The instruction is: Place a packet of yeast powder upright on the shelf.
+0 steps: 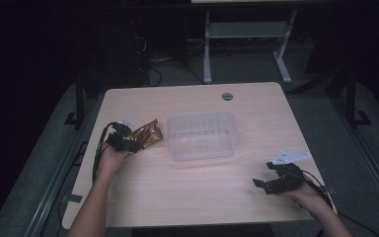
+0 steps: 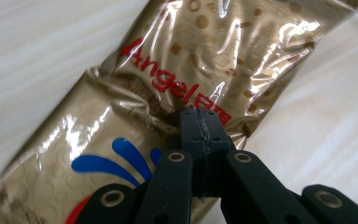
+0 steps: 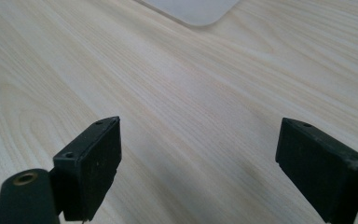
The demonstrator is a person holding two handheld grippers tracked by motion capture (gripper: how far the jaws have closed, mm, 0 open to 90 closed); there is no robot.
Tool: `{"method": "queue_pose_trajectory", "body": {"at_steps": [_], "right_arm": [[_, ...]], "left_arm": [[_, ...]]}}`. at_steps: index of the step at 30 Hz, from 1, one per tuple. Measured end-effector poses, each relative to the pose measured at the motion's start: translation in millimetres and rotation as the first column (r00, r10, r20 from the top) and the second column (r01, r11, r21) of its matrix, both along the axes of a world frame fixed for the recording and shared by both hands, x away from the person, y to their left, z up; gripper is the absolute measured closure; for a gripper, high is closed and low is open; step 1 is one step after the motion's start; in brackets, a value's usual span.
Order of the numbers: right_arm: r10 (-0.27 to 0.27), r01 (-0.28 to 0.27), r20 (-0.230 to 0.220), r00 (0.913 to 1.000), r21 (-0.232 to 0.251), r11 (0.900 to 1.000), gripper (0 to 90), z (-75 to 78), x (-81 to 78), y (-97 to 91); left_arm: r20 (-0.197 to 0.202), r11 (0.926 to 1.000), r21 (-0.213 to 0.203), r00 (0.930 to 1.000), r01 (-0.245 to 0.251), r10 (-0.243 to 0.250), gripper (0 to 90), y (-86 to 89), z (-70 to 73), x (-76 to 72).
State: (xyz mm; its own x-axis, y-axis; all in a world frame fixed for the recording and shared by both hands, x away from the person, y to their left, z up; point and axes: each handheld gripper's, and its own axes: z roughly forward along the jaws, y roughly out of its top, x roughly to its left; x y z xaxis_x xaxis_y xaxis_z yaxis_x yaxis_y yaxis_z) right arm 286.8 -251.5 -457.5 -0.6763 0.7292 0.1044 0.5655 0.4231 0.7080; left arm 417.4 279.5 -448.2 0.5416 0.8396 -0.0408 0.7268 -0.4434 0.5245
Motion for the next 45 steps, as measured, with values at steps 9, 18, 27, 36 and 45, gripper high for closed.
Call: {"method": "queue_pose_trajectory", "body": {"at_steps": [9, 18, 27, 36, 45], "right_arm": [[0.008, -0.008, 0.012, 0.9999, -0.001, 1.0, 13.7, 0.1, 1.7, 0.3], [0.005, -0.005, -0.004, 1.0, -0.001, 1.0, 13.7, -2.0, 3.7, 1.0], [0.007, -0.007, 0.0, 1.0, -0.005, 1.0, 13.7, -2.4, 3.5, -1.4], [0.01, -0.01, -0.005, 0.9999, -0.006, 0.9999, 13.7, -1.9, 2.8, 0.3], [0.009, -0.009, -0.003, 1.0, -0.004, 1.0, 13.7, -1.2, 2.0, 0.8]], "left_arm": [[0.035, 0.9977, -0.068, 0.9993, -0.009, 0.011, 90.0, 11.5, 12.1, -2.3], [0.073, 0.9981, -0.004, 0.9954, -0.062, 0.062, 90.0, 11.9, 16.6, 27.0], [0.044, 0.9968, 0.06, 0.9978, -0.052, 0.05, 90.0, 5.3, 1.9, 31.7], [0.022, 0.9986, 0.054, 0.9998, 0.002, -0.004, 90.0, 1.9, 2.2, 17.5], [0.016, 0.9981, 0.029, 0.9984, 0.054, -0.054, 90.0, 1.8, 2.2, -13.5]]}}
